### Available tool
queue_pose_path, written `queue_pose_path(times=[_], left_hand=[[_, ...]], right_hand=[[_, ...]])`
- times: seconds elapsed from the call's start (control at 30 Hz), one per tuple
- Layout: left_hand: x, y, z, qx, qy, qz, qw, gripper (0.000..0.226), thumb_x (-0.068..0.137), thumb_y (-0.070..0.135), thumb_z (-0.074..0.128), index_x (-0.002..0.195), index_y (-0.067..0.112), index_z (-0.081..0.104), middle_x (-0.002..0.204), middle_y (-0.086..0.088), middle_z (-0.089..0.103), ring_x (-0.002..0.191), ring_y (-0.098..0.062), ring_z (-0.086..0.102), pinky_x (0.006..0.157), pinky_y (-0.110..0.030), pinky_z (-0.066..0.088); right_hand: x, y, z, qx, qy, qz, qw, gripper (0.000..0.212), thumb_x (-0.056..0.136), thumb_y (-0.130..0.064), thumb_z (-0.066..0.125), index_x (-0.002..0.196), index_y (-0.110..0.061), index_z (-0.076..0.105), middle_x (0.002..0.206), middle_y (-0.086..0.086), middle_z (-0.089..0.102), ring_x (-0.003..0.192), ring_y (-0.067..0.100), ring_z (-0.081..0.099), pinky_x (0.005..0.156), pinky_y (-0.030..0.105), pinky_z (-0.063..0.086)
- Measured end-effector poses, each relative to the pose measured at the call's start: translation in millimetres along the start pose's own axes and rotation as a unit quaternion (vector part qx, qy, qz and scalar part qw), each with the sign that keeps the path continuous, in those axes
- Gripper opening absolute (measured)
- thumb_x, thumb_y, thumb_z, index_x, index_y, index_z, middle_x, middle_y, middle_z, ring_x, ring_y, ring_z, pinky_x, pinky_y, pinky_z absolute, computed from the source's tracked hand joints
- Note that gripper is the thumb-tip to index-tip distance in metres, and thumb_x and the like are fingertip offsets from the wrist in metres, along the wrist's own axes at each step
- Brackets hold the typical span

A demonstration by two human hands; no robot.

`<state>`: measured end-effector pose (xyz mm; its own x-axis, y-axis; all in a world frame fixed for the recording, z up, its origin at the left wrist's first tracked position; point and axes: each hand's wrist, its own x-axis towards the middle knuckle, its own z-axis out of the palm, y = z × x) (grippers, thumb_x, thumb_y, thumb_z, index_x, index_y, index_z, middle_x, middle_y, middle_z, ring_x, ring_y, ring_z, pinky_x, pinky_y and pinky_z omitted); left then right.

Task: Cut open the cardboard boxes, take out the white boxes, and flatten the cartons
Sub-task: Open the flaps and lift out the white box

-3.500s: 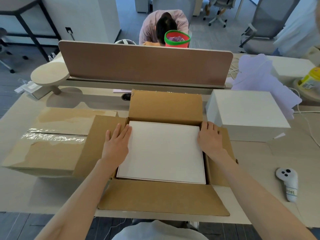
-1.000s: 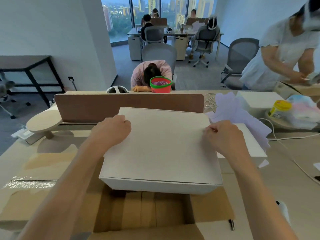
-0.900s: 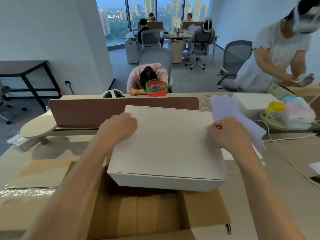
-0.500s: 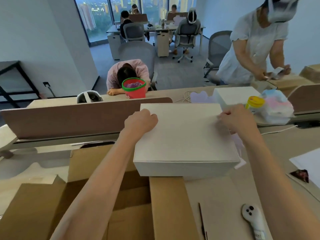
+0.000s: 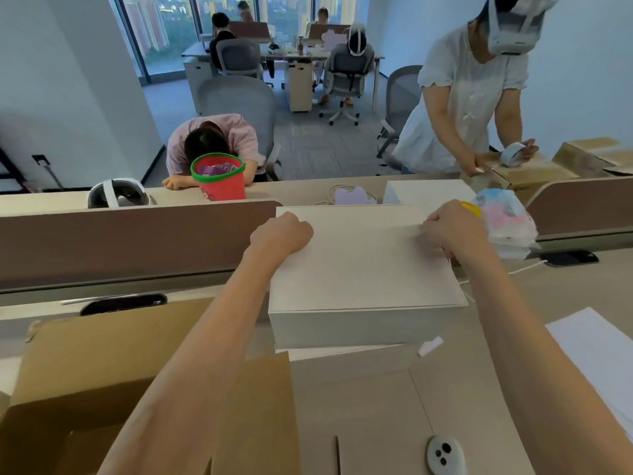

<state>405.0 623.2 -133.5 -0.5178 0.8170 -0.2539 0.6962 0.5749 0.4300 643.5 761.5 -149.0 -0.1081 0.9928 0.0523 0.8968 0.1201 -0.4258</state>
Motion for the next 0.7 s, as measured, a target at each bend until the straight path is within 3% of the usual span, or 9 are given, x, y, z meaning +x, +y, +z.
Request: queue_pose_path(times=[0.17,0.33,0.7], left_hand=[[10.2,-1.2,14.6,0.009,-0.007,-0.017,1.0,0.044,0.098,0.024,0.033,0.137,0.007,0.043,0.136,-0.015,0.051,0.117,-0.034,0.051,0.088,-0.035,0.038],[14.9,-12.3,17.2,0.008,-0.011,-0.041,0.999,0.046,0.098,0.025,0.033,0.138,0.007,0.042,0.135,-0.015,0.051,0.117,-0.035,0.052,0.097,-0.04,0.043],[7.3,-20.5,20.7,-0.002,-0.014,-0.041,0.999,0.045,0.097,0.029,0.032,0.134,0.007,0.044,0.129,-0.016,0.054,0.11,-0.037,0.055,0.097,-0.045,0.047]], right_hand=[[13.9,7.3,14.6,-0.006,-0.014,-0.013,1.0,0.016,0.079,-0.018,0.055,0.089,-0.009,0.062,0.079,0.012,0.061,0.072,0.031,0.059,0.072,0.036,0.052],[15.5,5.7,28.0,-0.015,-0.029,-0.025,0.999,0.024,0.081,-0.019,0.053,0.098,-0.006,0.063,0.092,0.018,0.068,0.086,0.036,0.066,0.07,0.033,0.047],[10.3,3.2,23.0,-0.017,-0.051,-0.018,0.998,0.031,0.08,-0.023,0.054,0.105,-0.005,0.06,0.098,0.018,0.069,0.089,0.037,0.067,0.079,0.04,0.055]])
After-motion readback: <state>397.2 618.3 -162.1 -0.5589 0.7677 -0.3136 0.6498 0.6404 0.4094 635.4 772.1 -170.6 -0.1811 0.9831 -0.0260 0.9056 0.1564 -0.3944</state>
